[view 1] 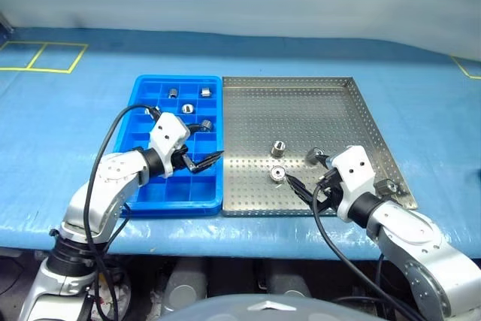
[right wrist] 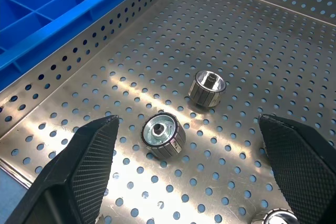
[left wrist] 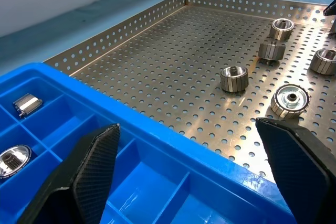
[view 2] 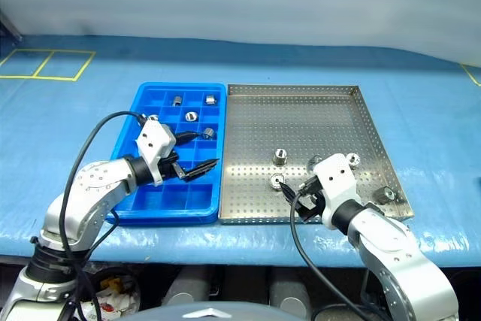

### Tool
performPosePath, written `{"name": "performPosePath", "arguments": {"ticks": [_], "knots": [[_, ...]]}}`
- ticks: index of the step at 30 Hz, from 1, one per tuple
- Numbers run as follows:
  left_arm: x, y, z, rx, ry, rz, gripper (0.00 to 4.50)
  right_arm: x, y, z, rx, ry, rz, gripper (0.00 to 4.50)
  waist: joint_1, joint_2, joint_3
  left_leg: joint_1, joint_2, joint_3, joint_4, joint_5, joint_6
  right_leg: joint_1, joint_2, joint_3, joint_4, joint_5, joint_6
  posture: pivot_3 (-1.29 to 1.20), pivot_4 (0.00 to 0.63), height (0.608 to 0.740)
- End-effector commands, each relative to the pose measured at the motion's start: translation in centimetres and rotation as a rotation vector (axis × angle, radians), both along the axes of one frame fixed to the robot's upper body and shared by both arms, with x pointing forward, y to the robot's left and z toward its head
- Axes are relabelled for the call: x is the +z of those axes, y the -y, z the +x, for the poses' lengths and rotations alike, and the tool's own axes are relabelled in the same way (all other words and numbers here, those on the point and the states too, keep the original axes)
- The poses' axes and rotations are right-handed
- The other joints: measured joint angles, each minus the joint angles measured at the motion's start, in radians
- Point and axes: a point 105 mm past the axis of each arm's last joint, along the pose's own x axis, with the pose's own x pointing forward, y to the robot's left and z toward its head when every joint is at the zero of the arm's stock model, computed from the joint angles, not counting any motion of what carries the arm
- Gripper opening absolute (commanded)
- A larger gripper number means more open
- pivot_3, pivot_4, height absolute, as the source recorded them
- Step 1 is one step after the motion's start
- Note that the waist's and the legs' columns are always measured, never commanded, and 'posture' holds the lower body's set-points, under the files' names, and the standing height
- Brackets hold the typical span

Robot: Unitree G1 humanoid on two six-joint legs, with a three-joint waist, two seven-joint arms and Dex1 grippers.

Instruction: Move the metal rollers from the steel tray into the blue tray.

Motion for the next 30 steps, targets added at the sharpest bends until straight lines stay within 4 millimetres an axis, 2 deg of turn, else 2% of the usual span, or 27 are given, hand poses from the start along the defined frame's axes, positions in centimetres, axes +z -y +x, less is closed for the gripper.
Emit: {"name": "performPosePath", "arguments": {"ticks": [1,19,25,30], "knots": [[0.9,0.3,-0.2,-0.017,0.055,-0.004,4.50,0.9,0.0,0.2,-0.007,0.058,0.008,4.48,0.000,0.000,0.000,0.000,0.000,0.000,0.000,0.000,0.000,0.000,0.000,0.000,0.000,0.000,0.000,0.09,0.150,0.740],[1.1,0.7,-0.2,-0.049,0.020,-0.008,4.50,1.0,-0.1,0.2,-0.010,0.068,0.002,4.48,0.000,0.000,0.000,0.000,0.000,0.000,0.000,0.000,0.000,0.000,0.000,0.000,0.000,0.000,0.000,0.09,0.150,0.740],[1.5,3.7,1.5,-0.165,-0.002,0.056,4.50,0.9,0.4,0.0,-0.058,0.072,-0.005,4.48,0.007,0.000,0.000,0.000,-0.001,-0.001,0.002,0.000,0.000,0.001,0.001,0.000,0.000,0.000,0.000,0.05,0.150,0.740],[1.7,7.3,4.3,-0.202,-0.039,0.084,4.50,0.8,0.8,-0.7,-0.107,0.077,-0.007,4.48,-0.001,0.000,0.000,-0.002,-0.003,-0.001,0.003,0.000,0.001,0.001,0.002,0.000,0.000,0.001,0.001,0.00,0.150,0.740]]}}
